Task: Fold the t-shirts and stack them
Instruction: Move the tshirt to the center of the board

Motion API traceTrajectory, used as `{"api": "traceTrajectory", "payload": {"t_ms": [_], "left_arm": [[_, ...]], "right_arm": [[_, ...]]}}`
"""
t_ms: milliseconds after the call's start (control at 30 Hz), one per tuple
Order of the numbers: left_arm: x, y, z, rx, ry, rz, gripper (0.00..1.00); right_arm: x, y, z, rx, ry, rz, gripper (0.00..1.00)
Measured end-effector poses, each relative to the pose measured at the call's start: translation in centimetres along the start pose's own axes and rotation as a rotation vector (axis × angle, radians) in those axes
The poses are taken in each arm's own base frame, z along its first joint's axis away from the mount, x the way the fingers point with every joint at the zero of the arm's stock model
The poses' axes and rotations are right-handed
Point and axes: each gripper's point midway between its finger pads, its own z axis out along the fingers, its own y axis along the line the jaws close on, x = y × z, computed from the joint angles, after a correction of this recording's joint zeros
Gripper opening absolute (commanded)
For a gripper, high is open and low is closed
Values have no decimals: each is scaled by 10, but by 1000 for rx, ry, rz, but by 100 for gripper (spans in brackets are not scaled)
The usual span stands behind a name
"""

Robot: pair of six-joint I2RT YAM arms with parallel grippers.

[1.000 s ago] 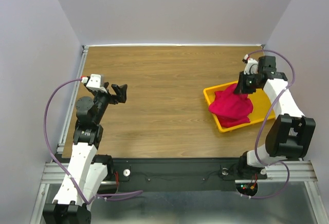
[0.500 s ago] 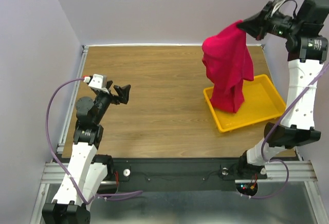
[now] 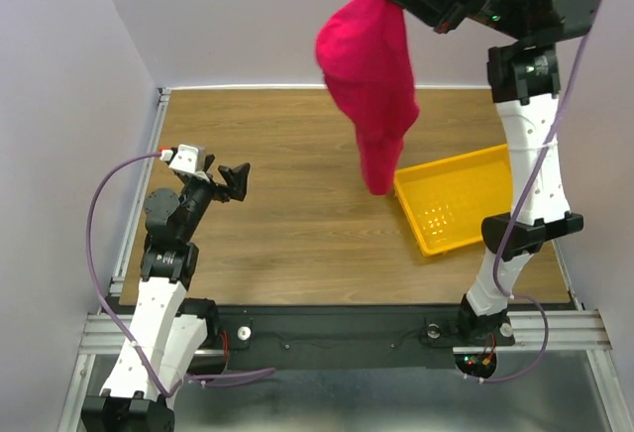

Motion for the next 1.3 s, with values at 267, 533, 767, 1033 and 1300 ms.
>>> {"api": "traceTrajectory", "payload": {"t_ms": [267, 533, 767, 1033, 1300], "left_arm": [[-18, 0, -9, -20, -62, 29, 99], [-55, 8, -36, -116, -209, 61, 99], [-70, 13, -49, -167, -279, 66, 99], [-56, 17, -40, -170, -224, 56, 99], [-50, 11, -36, -133, -200, 56, 99]], "right_arm": [[31, 51, 47, -131, -4, 118, 1], [157, 39, 45, -58, 224, 314, 2], [295, 64, 37, -11, 496, 456, 1], [329, 21, 34, 145, 563, 289, 3], [416, 29, -23, 188, 771, 302, 95]]}}
